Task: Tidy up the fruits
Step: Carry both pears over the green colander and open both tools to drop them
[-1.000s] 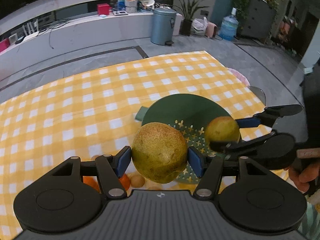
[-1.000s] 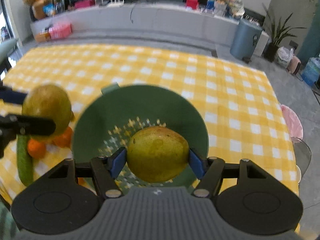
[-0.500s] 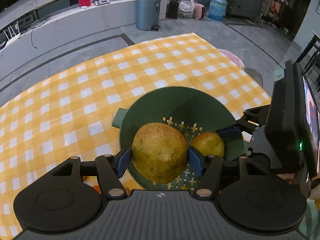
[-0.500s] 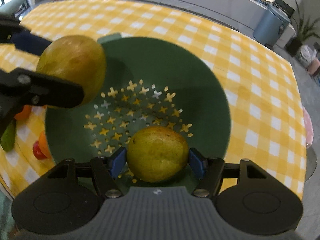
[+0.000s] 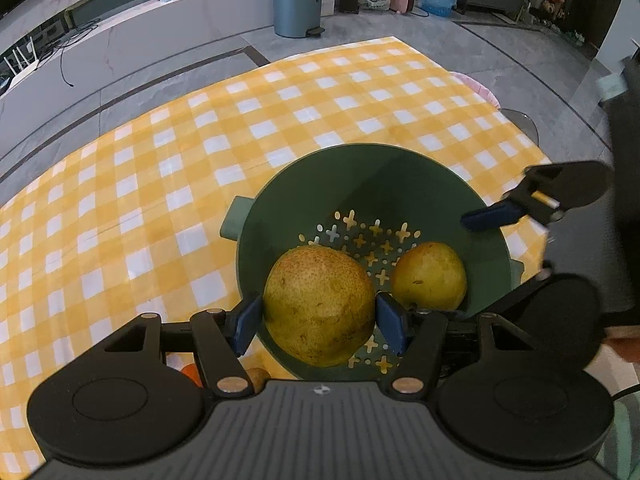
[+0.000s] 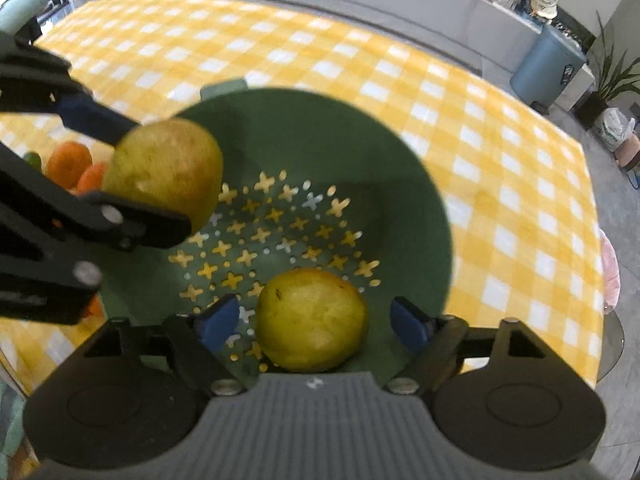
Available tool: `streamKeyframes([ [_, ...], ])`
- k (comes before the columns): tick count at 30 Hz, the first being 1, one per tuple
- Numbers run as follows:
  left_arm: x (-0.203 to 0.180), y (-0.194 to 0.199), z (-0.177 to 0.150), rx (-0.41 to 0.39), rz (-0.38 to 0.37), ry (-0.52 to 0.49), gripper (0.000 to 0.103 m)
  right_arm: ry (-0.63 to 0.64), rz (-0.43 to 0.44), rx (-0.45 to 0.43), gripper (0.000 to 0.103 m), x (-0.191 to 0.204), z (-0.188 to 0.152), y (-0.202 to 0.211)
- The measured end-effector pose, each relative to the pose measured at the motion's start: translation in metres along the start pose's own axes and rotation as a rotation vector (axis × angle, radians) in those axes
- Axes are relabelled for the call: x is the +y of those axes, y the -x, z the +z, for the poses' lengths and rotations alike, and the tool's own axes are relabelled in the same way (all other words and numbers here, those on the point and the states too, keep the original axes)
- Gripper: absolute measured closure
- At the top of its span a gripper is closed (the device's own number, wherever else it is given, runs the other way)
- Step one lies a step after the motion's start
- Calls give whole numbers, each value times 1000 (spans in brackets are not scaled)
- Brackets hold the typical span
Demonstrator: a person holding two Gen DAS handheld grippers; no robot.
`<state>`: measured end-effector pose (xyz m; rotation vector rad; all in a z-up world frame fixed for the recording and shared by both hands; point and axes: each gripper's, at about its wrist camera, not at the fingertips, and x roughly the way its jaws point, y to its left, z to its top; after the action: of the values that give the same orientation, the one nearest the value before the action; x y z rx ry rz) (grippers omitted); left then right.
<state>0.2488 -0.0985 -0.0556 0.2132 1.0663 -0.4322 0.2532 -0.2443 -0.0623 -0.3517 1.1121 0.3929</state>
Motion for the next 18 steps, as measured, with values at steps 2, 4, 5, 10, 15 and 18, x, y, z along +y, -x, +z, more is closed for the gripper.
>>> streamKeyframes([
  [2,-2,-2,1,7,1,-17,32,-3,5,-19,22,-2,-5,8],
  [4,-5,-6,1,19,4,-35,32,-2,7,-40,22,0,-10,15],
  [5,-6,-8,1,27,9,-44,32,1,2,-53,21,2,-13,18],
  [10,-14,-21,0,62,49,-85,32,20,-53,-98,11,11,-25,27],
  [15,-23,-34,-3,90,84,-142,32,-23,-78,-108,11,6,-34,27],
  [18,-28,-38,-6,95,95,-165,32,-53,-83,-110,11,3,-36,26],
])
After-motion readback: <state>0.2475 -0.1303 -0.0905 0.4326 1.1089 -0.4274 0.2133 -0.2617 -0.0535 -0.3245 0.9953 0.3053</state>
